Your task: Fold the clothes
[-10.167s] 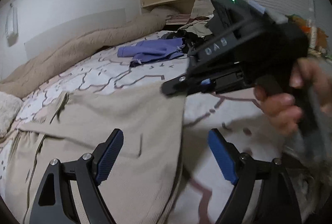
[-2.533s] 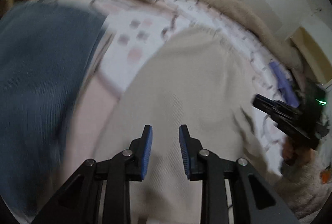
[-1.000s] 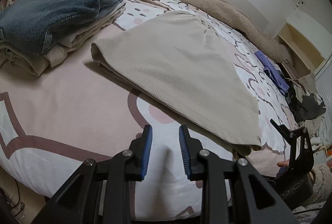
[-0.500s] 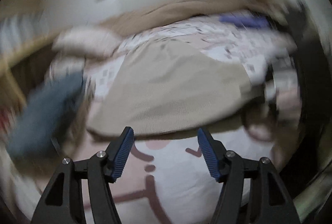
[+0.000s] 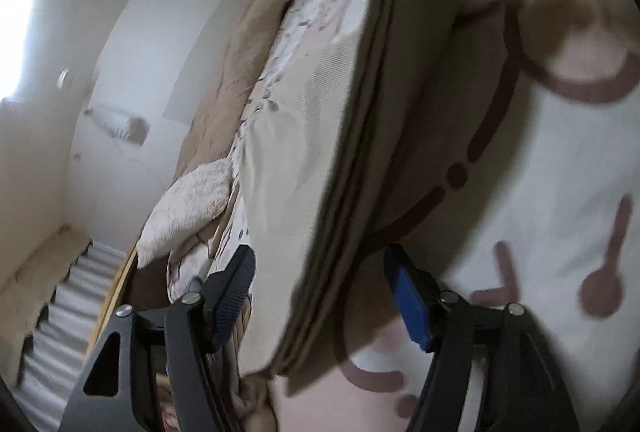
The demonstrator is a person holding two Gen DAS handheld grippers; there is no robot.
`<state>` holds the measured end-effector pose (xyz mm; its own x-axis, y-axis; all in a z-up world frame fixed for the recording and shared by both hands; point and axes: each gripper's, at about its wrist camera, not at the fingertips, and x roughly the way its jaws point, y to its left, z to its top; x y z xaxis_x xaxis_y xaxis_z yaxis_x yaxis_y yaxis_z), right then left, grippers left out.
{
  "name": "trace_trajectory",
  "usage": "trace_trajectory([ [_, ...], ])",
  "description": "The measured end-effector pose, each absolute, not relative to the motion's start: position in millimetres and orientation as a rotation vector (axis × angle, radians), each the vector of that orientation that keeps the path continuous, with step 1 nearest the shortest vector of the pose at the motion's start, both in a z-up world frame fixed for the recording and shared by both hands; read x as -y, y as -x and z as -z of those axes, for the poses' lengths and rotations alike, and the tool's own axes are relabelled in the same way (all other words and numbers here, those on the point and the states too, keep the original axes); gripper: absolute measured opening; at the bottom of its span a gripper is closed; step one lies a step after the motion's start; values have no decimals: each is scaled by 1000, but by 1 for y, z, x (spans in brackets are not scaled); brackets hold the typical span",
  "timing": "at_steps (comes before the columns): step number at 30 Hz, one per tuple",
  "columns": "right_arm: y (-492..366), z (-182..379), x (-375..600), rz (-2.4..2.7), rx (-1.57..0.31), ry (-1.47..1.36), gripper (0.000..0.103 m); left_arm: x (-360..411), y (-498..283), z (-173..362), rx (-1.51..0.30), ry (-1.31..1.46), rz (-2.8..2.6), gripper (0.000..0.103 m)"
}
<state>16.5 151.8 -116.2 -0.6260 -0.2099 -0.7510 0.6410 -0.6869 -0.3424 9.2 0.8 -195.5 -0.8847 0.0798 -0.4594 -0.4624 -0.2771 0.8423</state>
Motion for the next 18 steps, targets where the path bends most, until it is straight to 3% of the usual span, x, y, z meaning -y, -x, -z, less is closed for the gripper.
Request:
trace_trajectory([
  [2,-24,121,-153,2303,-826,-969,15,1,1,194,-1629,493,-2196,81],
  [5,-30,129,-150,2305,-846,-965,15,5,22,191,-1608,548,-2196,81],
  [6,-32,132,-149,2306,-857,-963,15,7,28,189,-1596,564,-2199,74],
  [7,-34,135,-148,2307,-867,-961,15,7,32,188,-1588,579,-2197,57],
  [9,-41,142,-144,2320,-911,-937,15,9,35,191,-1596,605,-2175,35],
  [13,-59,160,-134,2361,-1052,-855,15,4,22,203,-1652,594,-2096,10],
  [16,-68,175,-123,2367,-1169,-813,21,2,13,204,-1624,581,-2107,9],
  [18,-74,183,-115,2374,-1236,-776,43,5,16,197,-1575,585,-2141,9],
])
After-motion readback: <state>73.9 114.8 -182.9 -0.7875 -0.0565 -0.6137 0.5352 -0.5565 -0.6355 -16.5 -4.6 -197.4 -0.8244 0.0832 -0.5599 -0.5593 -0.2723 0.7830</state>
